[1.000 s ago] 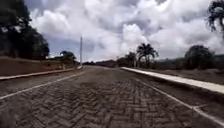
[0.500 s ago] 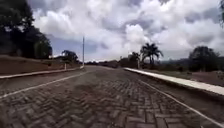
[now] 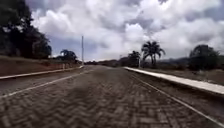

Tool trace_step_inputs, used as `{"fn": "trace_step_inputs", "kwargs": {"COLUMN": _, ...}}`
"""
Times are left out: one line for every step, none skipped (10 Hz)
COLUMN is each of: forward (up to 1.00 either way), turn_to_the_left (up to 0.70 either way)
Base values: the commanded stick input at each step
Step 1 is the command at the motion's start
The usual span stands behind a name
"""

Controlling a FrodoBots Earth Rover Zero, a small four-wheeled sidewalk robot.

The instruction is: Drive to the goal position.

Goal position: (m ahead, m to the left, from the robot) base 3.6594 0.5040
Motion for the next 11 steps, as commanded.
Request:
{"fn": "trace_step_inputs", "kwargs": {"forward": 1.0, "turn_to_the_left": 0.0}}
{"fn": "trace_step_inputs", "kwargs": {"forward": 1.0, "turn_to_the_left": 0.0}}
{"fn": "trace_step_inputs", "kwargs": {"forward": 1.0, "turn_to_the_left": 0.0}}
{"fn": "trace_step_inputs", "kwargs": {"forward": 1.0, "turn_to_the_left": 0.0}}
{"fn": "trace_step_inputs", "kwargs": {"forward": 1.0, "turn_to_the_left": 0.0}}
{"fn": "trace_step_inputs", "kwargs": {"forward": 1.0, "turn_to_the_left": 0.0}}
{"fn": "trace_step_inputs", "kwargs": {"forward": 1.0, "turn_to_the_left": 0.0}}
{"fn": "trace_step_inputs", "kwargs": {"forward": 1.0, "turn_to_the_left": 0.0}}
{"fn": "trace_step_inputs", "kwargs": {"forward": 1.0, "turn_to_the_left": 0.0}}
{"fn": "trace_step_inputs", "kwargs": {"forward": 1.0, "turn_to_the_left": 0.0}}
{"fn": "trace_step_inputs", "kwargs": {"forward": 1.0, "turn_to_the_left": 0.0}}
